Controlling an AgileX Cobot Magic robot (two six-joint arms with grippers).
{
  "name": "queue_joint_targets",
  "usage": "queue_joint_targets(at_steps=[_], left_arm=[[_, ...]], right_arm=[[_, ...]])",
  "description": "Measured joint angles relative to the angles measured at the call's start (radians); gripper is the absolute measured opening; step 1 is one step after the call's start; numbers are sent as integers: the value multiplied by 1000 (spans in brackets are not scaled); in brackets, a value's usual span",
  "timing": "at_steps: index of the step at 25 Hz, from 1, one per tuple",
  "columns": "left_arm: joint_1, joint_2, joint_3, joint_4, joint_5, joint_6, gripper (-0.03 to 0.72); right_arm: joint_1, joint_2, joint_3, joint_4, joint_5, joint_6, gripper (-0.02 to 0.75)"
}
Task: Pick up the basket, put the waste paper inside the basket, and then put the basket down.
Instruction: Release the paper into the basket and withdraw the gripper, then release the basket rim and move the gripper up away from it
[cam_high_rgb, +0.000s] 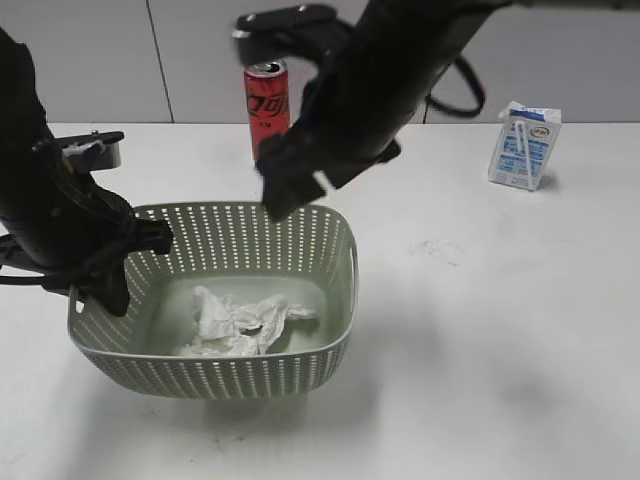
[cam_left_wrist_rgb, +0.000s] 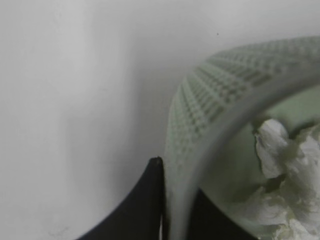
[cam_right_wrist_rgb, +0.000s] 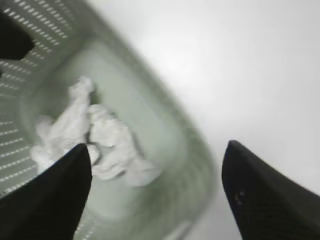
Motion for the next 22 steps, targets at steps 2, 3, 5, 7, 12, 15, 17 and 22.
queue_joint_targets(at_steps=[2,3,5,7,12,15,17,22], left_arm=[[0,0,0,0,0,0,6],[0,0,0,0,-1,0,6],[0,0,0,-1,-3,0,6],[0,1,-16,-2,-1,0,6],[0,45,-121,-3,12,0,6],[-2,113,-207,-2,17,0,6],[-2,173,-267,1,17,0,6],[-2,304,-393,2,20,0,6]], right_arm=[[-93,1,-81,-27,73,9,611],[-150,1,-114,-35,116,12,609],[-263,1,-183,-49,191,14,597],[-374,1,-228,-71,270,16,590],[-604,1,-252,-161,359,22,587],[-675,-21,-223,-173,365,27,587],[-691,-75,-179,-173,366,33,587],[-692,-309,24,-170,367,37,580]])
